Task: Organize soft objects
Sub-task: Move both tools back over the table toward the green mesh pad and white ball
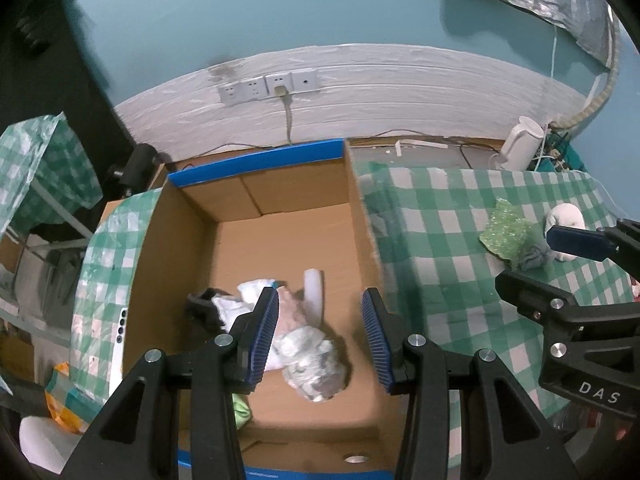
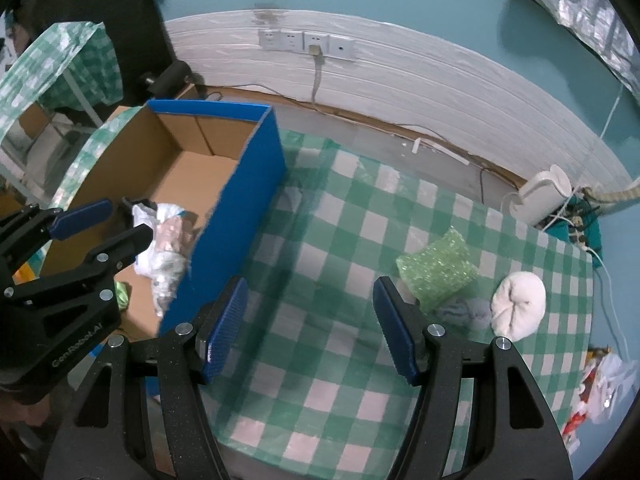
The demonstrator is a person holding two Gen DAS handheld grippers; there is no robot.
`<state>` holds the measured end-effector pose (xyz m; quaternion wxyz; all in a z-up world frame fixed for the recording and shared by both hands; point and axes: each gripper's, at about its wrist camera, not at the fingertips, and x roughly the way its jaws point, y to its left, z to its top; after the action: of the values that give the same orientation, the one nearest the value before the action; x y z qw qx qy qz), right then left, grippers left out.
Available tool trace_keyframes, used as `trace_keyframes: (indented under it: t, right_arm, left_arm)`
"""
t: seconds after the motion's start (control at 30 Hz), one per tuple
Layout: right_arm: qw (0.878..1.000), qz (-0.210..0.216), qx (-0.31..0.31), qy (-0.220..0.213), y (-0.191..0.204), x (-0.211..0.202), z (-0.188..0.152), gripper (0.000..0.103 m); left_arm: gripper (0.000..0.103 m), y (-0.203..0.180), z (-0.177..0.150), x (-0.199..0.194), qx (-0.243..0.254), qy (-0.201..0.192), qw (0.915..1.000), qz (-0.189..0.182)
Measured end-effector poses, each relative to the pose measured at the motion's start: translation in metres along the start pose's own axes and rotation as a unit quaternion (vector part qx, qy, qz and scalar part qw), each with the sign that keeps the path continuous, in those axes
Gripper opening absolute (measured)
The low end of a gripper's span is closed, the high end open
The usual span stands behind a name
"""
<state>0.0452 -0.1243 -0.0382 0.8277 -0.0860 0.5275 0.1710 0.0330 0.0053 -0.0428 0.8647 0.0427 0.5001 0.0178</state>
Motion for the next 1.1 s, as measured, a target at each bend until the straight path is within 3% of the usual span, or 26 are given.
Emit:
trace_keyframes:
  t: [0.17,0.67,1.1]
  right_arm:
    - [1.0,-0.008,0.016,0.0,-0.02,-0.002,-0.008,0.066]
    - [0.997,-0.032,0.068,-0.001,-0.081,-0.008,-0.026,0.066]
    - [0.993,-0.056,0.1,0.004,-0.126,-0.006,-0.043,0.066]
  left_arm:
    - [0.051,-0.019,0.004,-0.001,0.016,-0.002,0.9998,-0.007]
    - [0.054,-0.069,0.014,0.006,0.047,0.005,0.9986,-0.022]
    - [0.055,-0.105,0.017,0.038,0.052,0.05,0.9965,-0.042]
